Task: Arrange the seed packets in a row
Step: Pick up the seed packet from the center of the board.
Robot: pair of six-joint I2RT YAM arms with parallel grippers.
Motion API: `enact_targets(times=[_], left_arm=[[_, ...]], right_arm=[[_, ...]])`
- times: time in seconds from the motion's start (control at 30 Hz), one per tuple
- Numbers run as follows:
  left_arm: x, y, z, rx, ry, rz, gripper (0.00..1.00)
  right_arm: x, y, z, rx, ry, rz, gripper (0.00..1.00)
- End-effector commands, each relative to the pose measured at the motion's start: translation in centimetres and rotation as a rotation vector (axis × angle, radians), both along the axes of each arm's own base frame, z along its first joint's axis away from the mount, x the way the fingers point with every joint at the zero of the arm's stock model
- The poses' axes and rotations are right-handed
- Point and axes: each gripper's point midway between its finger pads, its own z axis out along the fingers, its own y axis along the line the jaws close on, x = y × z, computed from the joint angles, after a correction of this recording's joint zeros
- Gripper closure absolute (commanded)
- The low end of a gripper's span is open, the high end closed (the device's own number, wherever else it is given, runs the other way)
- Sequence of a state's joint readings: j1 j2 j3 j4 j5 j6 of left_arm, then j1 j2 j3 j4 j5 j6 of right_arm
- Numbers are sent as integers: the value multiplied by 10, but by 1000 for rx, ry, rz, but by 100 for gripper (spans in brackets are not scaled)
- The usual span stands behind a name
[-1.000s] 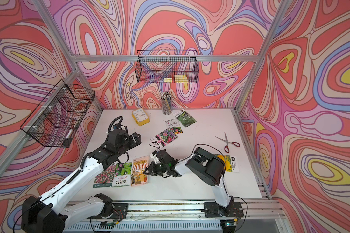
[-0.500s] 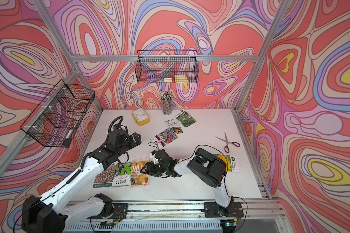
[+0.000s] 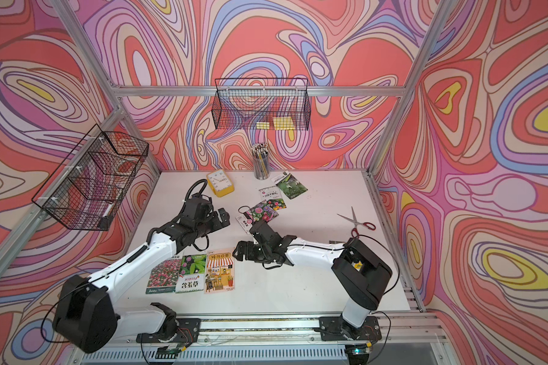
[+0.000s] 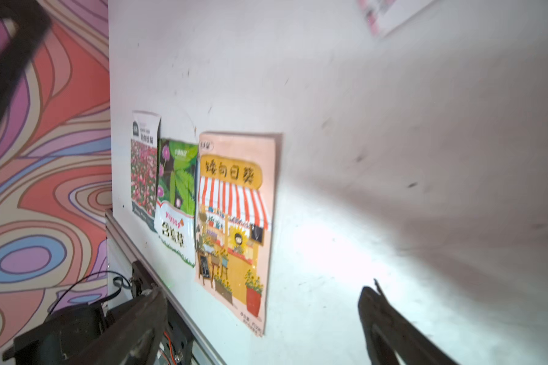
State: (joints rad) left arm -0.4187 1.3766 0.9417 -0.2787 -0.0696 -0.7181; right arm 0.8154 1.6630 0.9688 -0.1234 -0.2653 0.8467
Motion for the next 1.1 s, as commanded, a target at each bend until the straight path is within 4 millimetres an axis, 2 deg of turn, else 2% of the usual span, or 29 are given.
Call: enact_targets(times=[0.0,0.13,0.27,0.4,0.57,0.63,0.8,1.0,1.07], left_arm=[[28,-22,2,-22,-9,-70,1],[53,-44,-21,-32,32,-125,1],[86,-55,-39,6,56,-192,1],[108,-56,-62,-21,118,-220,2],[124,-49,-88,-135,167,-197,5],[127,-48,-94,-155,177,-199,5],[121,-65,-111,-257,232,-232,4],[98,-88,-134,-384,319,-281,3],[88,-93,-139,-405,336,-288,4]], right_arm=[[37,-47,-5,-77,-28,-90,4],[83,-72,2,-66,-36,-153,4],[116,-81,-18,-29,25,-200,4],[135,-76,-33,11,56,-222,5],[148,-66,-47,64,86,-247,6],[151,-63,-49,85,89,-255,6],[158,-59,-60,105,104,-274,7],[166,-52,-73,146,134,-296,10],[168,-49,-75,167,141,-303,14]])
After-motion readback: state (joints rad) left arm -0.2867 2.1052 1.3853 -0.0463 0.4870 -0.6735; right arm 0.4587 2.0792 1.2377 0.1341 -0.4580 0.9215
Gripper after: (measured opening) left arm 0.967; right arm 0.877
